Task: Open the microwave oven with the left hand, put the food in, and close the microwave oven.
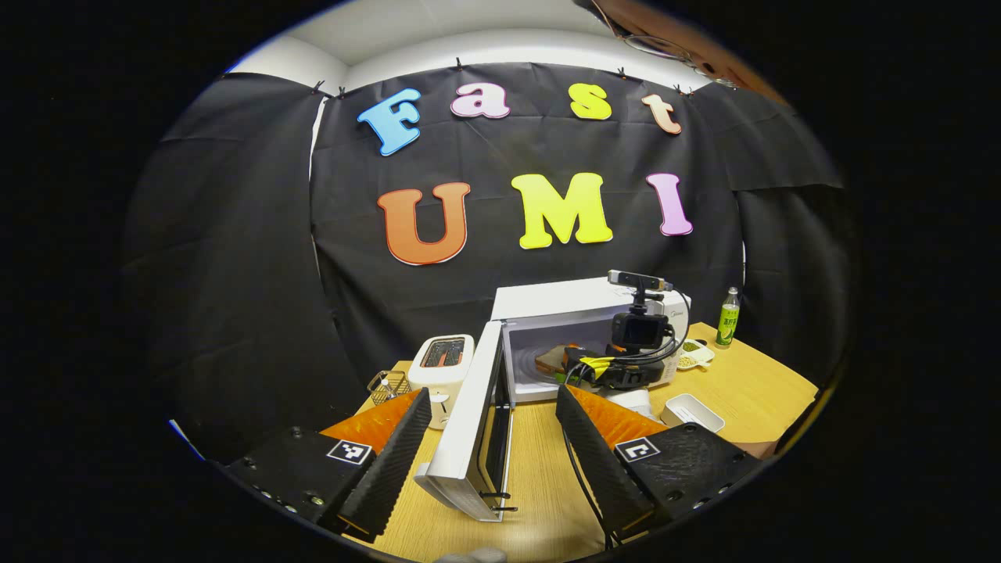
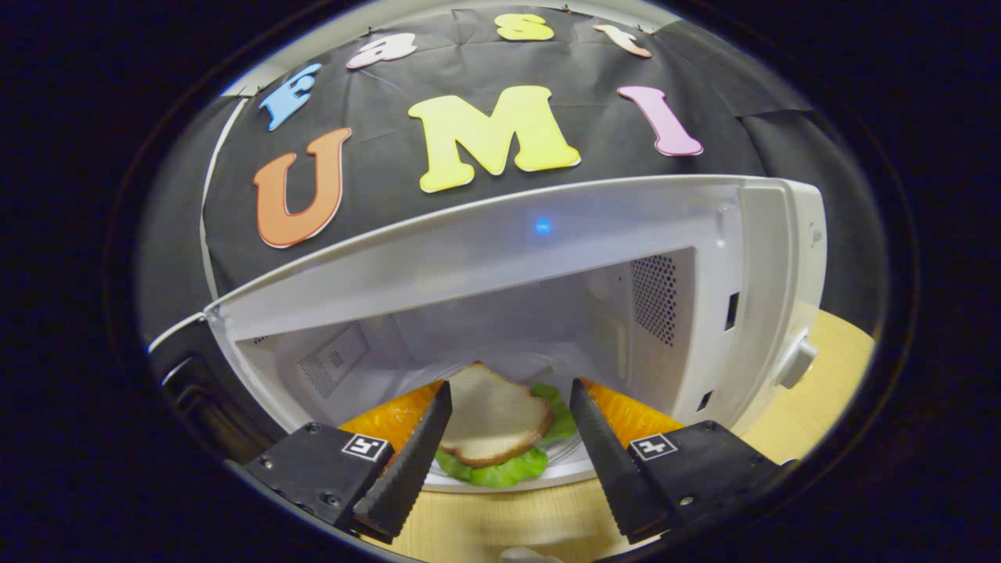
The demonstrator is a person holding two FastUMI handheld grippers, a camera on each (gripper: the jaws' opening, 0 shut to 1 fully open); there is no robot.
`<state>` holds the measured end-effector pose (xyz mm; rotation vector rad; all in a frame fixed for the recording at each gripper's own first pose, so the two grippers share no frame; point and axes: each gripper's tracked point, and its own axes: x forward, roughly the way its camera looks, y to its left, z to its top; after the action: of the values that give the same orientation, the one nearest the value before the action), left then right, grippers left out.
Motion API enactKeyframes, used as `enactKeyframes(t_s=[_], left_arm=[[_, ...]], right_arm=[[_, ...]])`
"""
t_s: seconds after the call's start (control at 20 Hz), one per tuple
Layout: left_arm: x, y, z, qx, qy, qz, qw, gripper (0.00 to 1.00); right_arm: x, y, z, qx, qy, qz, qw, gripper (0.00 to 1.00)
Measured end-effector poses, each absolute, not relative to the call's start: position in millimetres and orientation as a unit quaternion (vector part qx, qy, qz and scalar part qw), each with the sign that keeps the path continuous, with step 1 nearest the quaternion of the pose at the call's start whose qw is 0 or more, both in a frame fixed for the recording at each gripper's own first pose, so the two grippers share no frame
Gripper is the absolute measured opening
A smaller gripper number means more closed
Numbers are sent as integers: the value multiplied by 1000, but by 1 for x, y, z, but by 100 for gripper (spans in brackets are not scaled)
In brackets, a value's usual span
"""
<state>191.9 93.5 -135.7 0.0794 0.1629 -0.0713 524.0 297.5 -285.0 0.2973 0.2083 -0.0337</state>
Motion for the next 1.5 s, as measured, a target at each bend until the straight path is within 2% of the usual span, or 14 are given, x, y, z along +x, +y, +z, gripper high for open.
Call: enactKeyframes(t_s=[0.05, 0.2, 0.25, 0.3, 0.35, 0.4, 0.45, 0.75, 1.15, 1.45, 1.5], left_arm=[[193, 92, -131, 41, 78, -37, 995, 97], [189, 93, -119, 47, 70, -41, 996, 97], [189, 91, -112, 47, 65, -44, 996, 97], [188, 92, -109, 47, 62, -45, 996, 97], [188, 91, -107, 48, 61, -48, 996, 97], [187, 92, -105, 47, 60, -50, 996, 96], [188, 92, -100, 48, 57, -52, 996, 96], [179, 110, -97, 44, 54, -41, 997, 97], [168, 149, -100, 40, 39, -9, 998, 96], [163, 179, -110, 35, 40, 27, 998, 97], [162, 182, -115, 34, 46, 31, 998, 94]], right_arm=[[514, 293, -278, 153, 103, -15, 983, 90], [477, 271, -257, 159, 110, -7, 981, 90], [462, 261, -250, 155, 114, -6, 981, 97], [447, 250, -241, 150, 115, -4, 982, 90], [431, 237, -231, 142, 115, -4, 983, 89], [416, 223, -221, 132, 113, -6, 985, 90], [401, 211, -210, 121, 111, -6, 986, 97], [317, 147, -153, 70, 96, 0, 993, 98], [238, 100, -109, 22, 89, -14, 996, 98], [212, 87, -87, 19, 79, -24, 996, 98], [208, 88, -86, 20, 80, -24, 996, 98]])
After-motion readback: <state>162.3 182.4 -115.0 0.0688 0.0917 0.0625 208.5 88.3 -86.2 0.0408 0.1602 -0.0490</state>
